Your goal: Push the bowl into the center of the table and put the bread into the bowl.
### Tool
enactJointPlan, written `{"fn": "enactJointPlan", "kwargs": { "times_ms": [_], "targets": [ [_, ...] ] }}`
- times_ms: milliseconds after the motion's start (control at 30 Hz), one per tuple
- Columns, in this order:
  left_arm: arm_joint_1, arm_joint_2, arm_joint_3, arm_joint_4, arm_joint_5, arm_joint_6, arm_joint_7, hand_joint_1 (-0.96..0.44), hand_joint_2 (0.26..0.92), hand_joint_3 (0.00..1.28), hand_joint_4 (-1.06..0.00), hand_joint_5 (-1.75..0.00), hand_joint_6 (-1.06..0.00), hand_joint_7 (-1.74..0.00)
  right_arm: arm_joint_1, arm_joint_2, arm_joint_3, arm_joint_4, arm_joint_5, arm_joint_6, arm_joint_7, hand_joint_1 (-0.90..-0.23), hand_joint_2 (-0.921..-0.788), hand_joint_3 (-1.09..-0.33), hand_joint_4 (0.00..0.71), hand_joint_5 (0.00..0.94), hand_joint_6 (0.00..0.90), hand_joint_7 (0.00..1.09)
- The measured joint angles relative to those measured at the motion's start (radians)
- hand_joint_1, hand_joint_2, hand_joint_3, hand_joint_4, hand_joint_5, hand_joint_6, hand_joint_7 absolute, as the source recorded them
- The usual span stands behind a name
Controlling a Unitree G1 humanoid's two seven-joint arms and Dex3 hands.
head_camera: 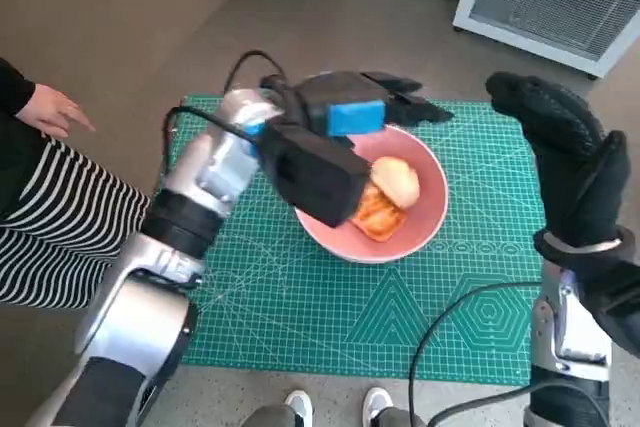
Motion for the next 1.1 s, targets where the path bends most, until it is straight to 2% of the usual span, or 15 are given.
{"fn": "enactJointPlan", "kwargs": {
  "times_ms": [133, 400, 533, 667, 700, 800, 1000, 1100],
  "targets": [
    [0.027, 0.034, 0.062, -0.033, -0.08, -0.017, -0.027, -0.27, 0.789, 0.01, -0.08, 0.0, -0.23, -0.05, -0.012, 0.0, 0.0, 0.0, 0.001, 0.002, 0.0, -0.69, -0.921, -0.678, 0.134, 0.0, 0.058, 0.45],
    [0.103, 0.055, 0.223, -0.033, -0.314, -0.107, -0.058, -0.5, 0.896, 0.05, -0.12, -0.01, -0.25, -0.05, -0.039, -0.004, -0.004, -0.001, 0.005, 0.022, 0.0, -0.683, -0.921, -0.678, 0.134, 0.001, 0.059, 0.45],
    [0.148, 0.029, 0.306, -0.036, -0.454, -0.117, -0.084, -0.59, 0.915, 0.19, -0.14, -0.02, -0.24, -0.05, -0.061, -0.003, -0.002, -0.005, 0.003, 0.035, -0.009, -0.686, -0.921, -0.676, 0.14, 0.004, 0.061, 0.45],
    [0.216, -0.019, 0.382, -0.109, -0.6, -0.085, -0.097, -0.63, 0.92, 0.29, -0.14, -0.02, -0.23, -0.06, -0.087, -0.001, 0.001, -0.005, -0.002, 0.042, -0.025, -0.693, -0.921, -0.674, 0.143, 0.005, 0.062, 0.45],
    [0.233, -0.031, 0.394, -0.134, -0.624, -0.077, -0.095, -0.64, 0.92, 0.33, -0.13, -0.03, -0.15, -0.21, -0.093, -0.001, 0.003, -0.004, -0.003, 0.042, -0.028, -0.695, -0.921, -0.674, 0.143, 0.005, 0.064, 0.45],
    [0.285, -0.065, 0.418, -0.214, -0.667, -0.061, -0.072, -0.67, 0.921, 0.37, -0.12, -0.03, -0.05, -0.4, -0.11, 0.005, 0.007, 0.0, -0.006, 0.042, -0.039, -0.696, -0.921, -0.674, 0.148, 0.007, 0.067, 0.46],
    [0.38, -0.115, 0.447, -0.321, -0.694, -0.081, -0.026, -0.71, 0.921, 0.39, -0.11, -0.04, 0.0, -0.45, -0.133, 0.024, 0.025, 0.027, -0.042, 0.038, -0.062, -0.728, -0.921, -0.673, 0.155, 0.009, 0.067, 0.46],
    [0.414, -0.116, 0.456, -0.335, -0.695, -0.097, -0.026, -0.73, 0.921, 0.39, -0.1, -0.03, 0.0, -0.44, -0.134, 0.026, 0.026, 0.043, -0.047, 0.03, -0.067, -0.736, -0.921, -0.673, 0.155, 0.008, 0.066, 0.46]
  ]
}}
